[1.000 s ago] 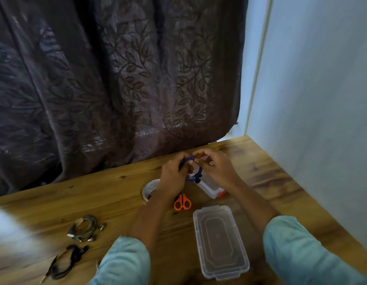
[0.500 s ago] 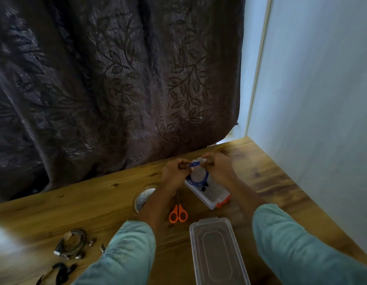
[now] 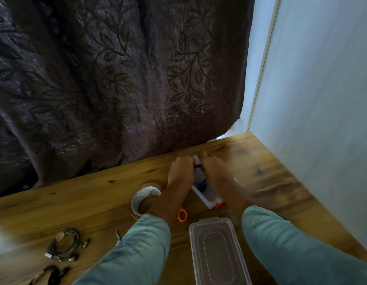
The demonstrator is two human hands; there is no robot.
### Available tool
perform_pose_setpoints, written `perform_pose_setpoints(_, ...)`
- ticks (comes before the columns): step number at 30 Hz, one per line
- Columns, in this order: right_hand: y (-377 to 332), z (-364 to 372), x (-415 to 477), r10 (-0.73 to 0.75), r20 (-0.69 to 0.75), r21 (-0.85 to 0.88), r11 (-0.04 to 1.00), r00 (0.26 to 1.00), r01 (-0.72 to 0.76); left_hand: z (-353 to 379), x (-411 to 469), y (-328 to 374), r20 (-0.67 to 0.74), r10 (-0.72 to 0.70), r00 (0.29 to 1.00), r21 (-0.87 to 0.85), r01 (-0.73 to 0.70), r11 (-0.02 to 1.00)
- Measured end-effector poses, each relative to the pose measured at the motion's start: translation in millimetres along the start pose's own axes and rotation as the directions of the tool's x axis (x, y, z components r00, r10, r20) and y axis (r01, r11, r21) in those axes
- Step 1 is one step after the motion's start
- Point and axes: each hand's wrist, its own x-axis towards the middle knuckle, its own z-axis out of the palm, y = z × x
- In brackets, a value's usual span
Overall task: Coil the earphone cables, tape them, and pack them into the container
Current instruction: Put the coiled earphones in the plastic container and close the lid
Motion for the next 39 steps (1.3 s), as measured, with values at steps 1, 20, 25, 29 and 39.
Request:
perform_pose_setpoints(1,-2.6,-0.1,0.1,-0.001,0.009,-0.003,1.000,1.000,0.001,-0.5,-1.2,2.9,-0.002,0.003,1.000,0.033,-0.003,0.999)
perform_pose_setpoints(20,-43.3,-19.5,-38.7,-0.092,-0.249,-0.071,0.995,0.964,0.076,-36.8,-58.1,-38.9,-0.225,-0.215,0.950,-0.361,0.124,0.924)
perform_pose_setpoints(25,-112.5,-10.8,-56.2,-0.361,-0.247,0.023,0.926,0.899,0.378,-61.8,-126.7,-98.8,-0.244,-0.465,0.851,-0.517,0.291,0.805)
perform_pose_setpoints(29,-171.9,23.8,-73.9,-0.498,-0.113,0.112,0.854,0.860,0.509,-73.8,-189.1,-155.0,-0.260,-0.673,0.692,-0.601,0.430,0.674)
perform_pose_setpoints(39,-245.1,113.9,-88.6,-0.486,0.165,0.109,0.874,0.858,0.474,-87.8,-264.8,-236.0,-0.221,-0.881,0.418,-0.703,0.557,0.441)
